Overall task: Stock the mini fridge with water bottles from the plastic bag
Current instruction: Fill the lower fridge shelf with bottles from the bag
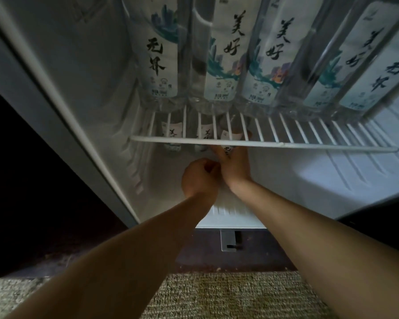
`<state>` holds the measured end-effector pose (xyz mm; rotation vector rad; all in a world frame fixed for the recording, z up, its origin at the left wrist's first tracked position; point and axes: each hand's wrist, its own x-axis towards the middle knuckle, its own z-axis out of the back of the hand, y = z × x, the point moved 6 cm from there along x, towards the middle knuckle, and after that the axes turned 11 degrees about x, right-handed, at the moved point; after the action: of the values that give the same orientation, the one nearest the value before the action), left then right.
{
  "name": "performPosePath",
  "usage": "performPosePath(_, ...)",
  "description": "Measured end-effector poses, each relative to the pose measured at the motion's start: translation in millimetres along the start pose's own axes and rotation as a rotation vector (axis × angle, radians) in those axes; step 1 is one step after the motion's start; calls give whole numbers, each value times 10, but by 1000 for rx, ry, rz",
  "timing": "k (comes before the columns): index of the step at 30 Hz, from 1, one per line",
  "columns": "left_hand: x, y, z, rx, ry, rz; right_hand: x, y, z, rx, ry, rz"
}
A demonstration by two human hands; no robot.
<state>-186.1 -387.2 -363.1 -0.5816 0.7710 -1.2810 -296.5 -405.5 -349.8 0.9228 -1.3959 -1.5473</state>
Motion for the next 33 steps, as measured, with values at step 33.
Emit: performPosePath(33, -129, 145, 127, -352, 67, 127, -418, -131, 43, 70, 3, -78)
